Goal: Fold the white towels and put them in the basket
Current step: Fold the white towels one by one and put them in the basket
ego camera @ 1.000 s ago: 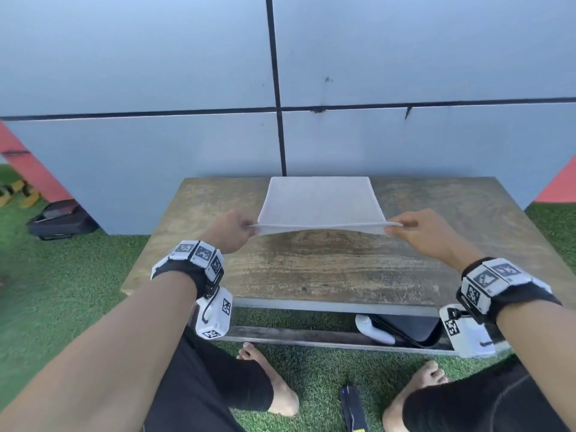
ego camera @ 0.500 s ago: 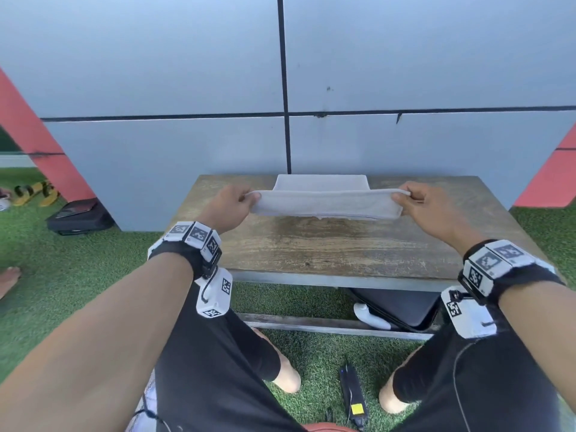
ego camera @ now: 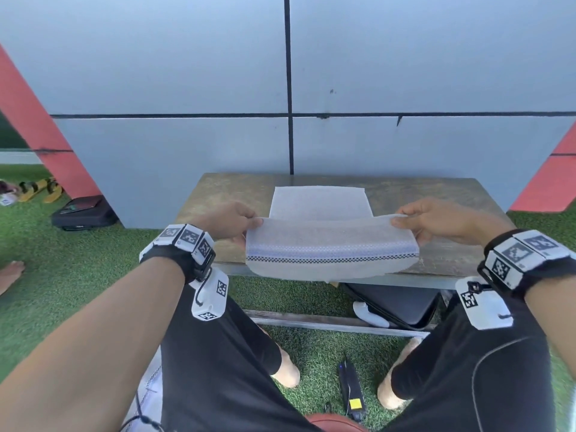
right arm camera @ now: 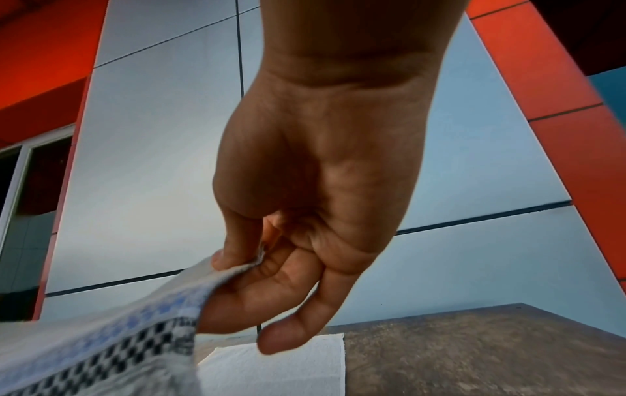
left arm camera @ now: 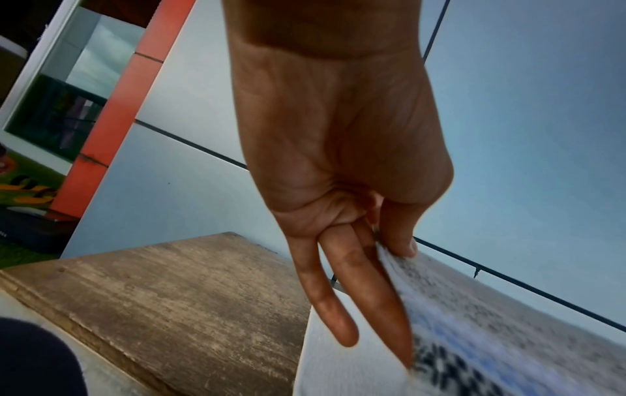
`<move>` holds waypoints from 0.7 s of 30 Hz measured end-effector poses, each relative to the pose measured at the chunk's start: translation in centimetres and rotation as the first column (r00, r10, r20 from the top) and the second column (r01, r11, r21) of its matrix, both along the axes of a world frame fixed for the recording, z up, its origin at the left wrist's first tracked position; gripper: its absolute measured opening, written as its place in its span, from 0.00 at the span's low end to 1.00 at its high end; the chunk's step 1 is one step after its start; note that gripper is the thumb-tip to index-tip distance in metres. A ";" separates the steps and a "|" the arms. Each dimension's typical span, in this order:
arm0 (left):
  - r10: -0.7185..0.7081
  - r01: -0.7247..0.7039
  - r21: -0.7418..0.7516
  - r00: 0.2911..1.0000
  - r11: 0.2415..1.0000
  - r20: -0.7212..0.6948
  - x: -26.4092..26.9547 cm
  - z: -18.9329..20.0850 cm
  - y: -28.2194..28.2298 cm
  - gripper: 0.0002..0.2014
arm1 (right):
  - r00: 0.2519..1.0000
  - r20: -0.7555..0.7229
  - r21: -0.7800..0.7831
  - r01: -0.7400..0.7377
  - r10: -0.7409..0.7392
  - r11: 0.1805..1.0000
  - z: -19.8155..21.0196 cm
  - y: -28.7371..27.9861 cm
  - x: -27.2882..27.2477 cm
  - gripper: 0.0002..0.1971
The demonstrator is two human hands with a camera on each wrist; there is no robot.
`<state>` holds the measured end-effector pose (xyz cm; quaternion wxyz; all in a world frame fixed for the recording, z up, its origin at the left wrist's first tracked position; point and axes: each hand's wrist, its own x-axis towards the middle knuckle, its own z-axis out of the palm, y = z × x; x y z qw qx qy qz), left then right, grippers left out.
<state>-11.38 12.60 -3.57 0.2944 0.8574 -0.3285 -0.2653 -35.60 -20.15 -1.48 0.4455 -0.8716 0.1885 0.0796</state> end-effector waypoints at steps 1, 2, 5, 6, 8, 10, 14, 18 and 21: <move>0.002 -0.002 0.000 1.000 1.000 -0.001 0.1 -0.1 0.0 0.13 | 1.000 0.004 0.000 0.011 -0.011 1.000 0.0 0.1 0.1 0.11; 0.012 -0.012 -0.006 1.000 1.000 -0.001 0.3 -0.4 -0.1 0.13 | 0.999 0.020 -0.001 0.033 -0.033 0.999 -0.2 0.1 0.4 0.11; 0.096 -0.094 -0.066 0.995 0.993 0.028 1.3 -1.1 -0.8 0.14 | 0.989 0.086 -0.023 0.126 -0.124 0.992 -0.8 -0.4 1.6 0.12; 0.121 -0.116 -0.086 0.991 0.990 0.063 1.6 -1.3 -1.1 0.14 | 0.984 0.103 -0.042 0.150 -0.145 0.988 -1.0 -0.6 2.2 0.12; 0.148 -0.134 -0.096 0.977 0.986 0.155 2.3 -1.6 -2.0 0.14 | 0.978 0.125 -0.095 0.181 -0.169 0.979 -1.3 -0.8 3.5 0.12; 0.176 -0.158 -0.093 0.959 0.983 0.224 3.1 -1.8 -3.1 0.14 | 0.973 0.123 -0.138 0.213 -0.197 0.967 -1.6 -1.5 5.1 0.13; 0.277 -0.259 -0.099 0.908 0.961 0.316 5.9 -2.1 -5.7 0.12 | 0.975 0.114 -0.276 0.217 -0.193 0.936 -2.8 -4.0 9.0 0.16; 0.333 -0.321 -0.094 0.875 0.942 0.351 9.8 -2.7 -9.0 0.11 | 0.959 0.127 -0.348 0.281 -0.252 0.894 -4.1 -7.1 12.9 0.17; 0.351 -0.349 -0.066 0.879 0.935 0.322 12.4 -3.8 -11.6 0.12 | 0.952 0.087 -0.403 0.303 -0.293 0.864 -5.1 -9.4 15.7 0.18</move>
